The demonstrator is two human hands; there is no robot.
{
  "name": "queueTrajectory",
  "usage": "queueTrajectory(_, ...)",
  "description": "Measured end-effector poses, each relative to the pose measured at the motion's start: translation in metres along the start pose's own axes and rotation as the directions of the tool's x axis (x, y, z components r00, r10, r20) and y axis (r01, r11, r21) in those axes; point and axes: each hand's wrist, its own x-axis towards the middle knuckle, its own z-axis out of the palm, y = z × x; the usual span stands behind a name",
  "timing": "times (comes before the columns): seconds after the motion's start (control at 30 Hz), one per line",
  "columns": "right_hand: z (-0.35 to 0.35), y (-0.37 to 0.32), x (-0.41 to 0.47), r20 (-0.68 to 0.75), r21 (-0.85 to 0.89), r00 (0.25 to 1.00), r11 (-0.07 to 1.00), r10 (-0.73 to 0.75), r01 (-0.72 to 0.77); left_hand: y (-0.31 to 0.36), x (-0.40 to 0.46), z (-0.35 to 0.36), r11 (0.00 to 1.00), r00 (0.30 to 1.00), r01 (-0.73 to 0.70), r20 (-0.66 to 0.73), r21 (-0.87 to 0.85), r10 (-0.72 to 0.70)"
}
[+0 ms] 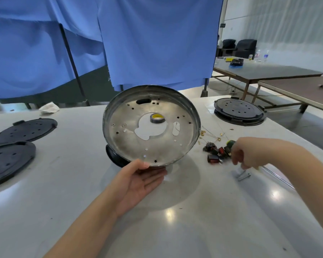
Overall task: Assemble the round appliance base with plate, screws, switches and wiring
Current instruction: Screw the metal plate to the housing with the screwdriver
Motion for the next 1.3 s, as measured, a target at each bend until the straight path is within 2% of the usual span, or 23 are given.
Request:
queueTrajectory(0.1, 0.004, 0.006, 0.006, 0.001, -0.045, 1.0, 0.999, 0.023, -0.022, -0.002, -0.003, 0.005, 1.0, 1.0, 0.011, 0.002, -0.019, -0.011)
queueTrajectory(0.2, 0.011, 0.005, 0.011, 0.033, -0.028, 0.999, 0.999, 0.025, -0.025, 0.0, -0.004, 0.007, 1.0, 1.0, 0.009, -0.008, -0.023, -0.009)
queueTrajectory(0.47, 0.021, 0.008, 0.018, 0.009, -0.027, 1.0, 0.999, 0.026, -0.026, 0.001, -0.004, 0.004, 1.0, 0.996, -0.011, -0.084, 0.002, 0.011)
queueTrajectory(0.57, 0.023, 0.01, 0.018, -0.08, 0.026, 0.996, 0.999, -0.043, 0.045, 0.0, -0.004, 0.005, 1.0, 0.996, -0.014, -0.086, -0.006, 0.013)
queueTrajectory(0.67, 0.019, 0.009, 0.018, -0.202, 0.207, 0.975, 0.969, -0.093, 0.135, 0.001, -0.004, 0.004, 1.0, 0.997, -0.016, -0.077, -0.009, 0.015)
queueTrajectory(0.77, 0.007, 0.004, 0.008, -0.3, 0.377, 0.941, 0.886, -0.157, 0.268, 0.002, -0.004, 0.003, 0.999, 0.997, -0.029, -0.074, -0.019, 0.027)
queueTrajectory(0.83, -0.003, -0.004, -0.003, -0.38, 0.477, 0.901, 0.79, -0.211, 0.386, 0.003, -0.004, 0.002, 0.999, 0.997, -0.039, -0.065, -0.019, 0.038)
queueTrajectory(1.0, -0.023, -0.052, -0.031, -0.53, 0.669, 0.769, 0.382, -0.358, 0.638, 0.003, -0.004, 0.0, 0.999, 0.998, -0.049, -0.044, 0.0, 0.049)
queueTrajectory(1.1, -0.017, -0.086, -0.032, -0.569, 0.695, 0.713, 0.223, -0.41, 0.683, 0.004, -0.002, -0.001, 0.998, 0.998, -0.059, -0.022, 0.01, 0.059)
queueTrajectory(1.17, -0.006, -0.103, -0.026, -0.555, 0.714, 0.706, 0.183, -0.44, 0.676, 0.004, -0.002, -0.001, 0.997, 0.998, -0.067, -0.003, 0.037, 0.067)
queueTrajectory(1.3, 0.015, -0.116, -0.014, -0.515, 0.744, 0.74, 0.204, -0.431, 0.637, 0.003, -0.001, -0.003, 0.994, 0.997, -0.069, 0.026, 0.088, 0.067)
